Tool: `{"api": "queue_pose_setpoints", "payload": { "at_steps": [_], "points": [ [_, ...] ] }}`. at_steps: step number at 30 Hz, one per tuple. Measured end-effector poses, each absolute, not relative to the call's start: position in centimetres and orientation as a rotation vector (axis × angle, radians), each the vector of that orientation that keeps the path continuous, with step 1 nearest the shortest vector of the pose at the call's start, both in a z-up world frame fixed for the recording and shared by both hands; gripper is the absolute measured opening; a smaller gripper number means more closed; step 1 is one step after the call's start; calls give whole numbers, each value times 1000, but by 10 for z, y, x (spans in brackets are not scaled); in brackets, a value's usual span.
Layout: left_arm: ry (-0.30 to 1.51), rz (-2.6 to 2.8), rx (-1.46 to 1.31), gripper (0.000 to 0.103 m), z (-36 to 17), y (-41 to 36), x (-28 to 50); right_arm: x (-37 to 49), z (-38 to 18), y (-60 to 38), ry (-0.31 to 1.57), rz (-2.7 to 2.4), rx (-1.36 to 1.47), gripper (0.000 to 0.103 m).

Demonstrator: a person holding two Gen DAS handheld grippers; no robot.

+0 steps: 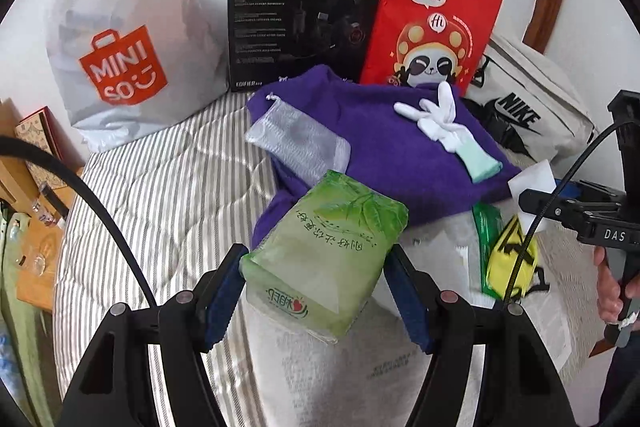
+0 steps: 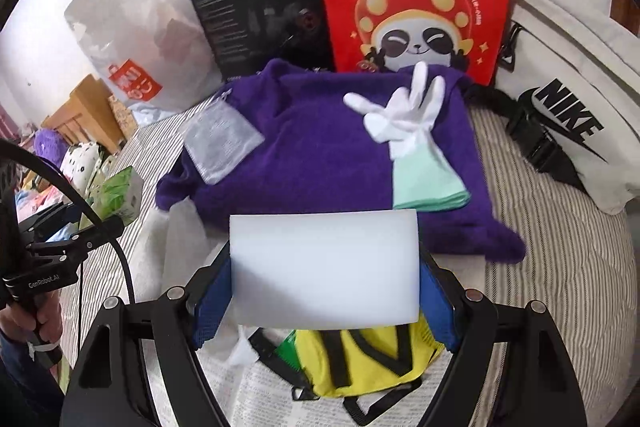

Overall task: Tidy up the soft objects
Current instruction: 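Carry the sponge and the wipes pack toward the purple towel with both grippers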

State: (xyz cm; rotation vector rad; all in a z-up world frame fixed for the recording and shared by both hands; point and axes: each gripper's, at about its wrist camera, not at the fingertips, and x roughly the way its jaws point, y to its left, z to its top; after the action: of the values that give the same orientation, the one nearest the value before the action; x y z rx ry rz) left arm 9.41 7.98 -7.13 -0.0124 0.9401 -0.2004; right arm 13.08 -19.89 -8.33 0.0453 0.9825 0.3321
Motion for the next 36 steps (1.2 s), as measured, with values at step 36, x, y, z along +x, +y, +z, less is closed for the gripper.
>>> {"api": "queue_pose_setpoints", "payload": {
  "at_steps": [36],
  "points": [
    [980, -215, -46, 68, -84, 62, 191, 241, -150, -169, 1164, 300, -22, 81]
  ]
}}
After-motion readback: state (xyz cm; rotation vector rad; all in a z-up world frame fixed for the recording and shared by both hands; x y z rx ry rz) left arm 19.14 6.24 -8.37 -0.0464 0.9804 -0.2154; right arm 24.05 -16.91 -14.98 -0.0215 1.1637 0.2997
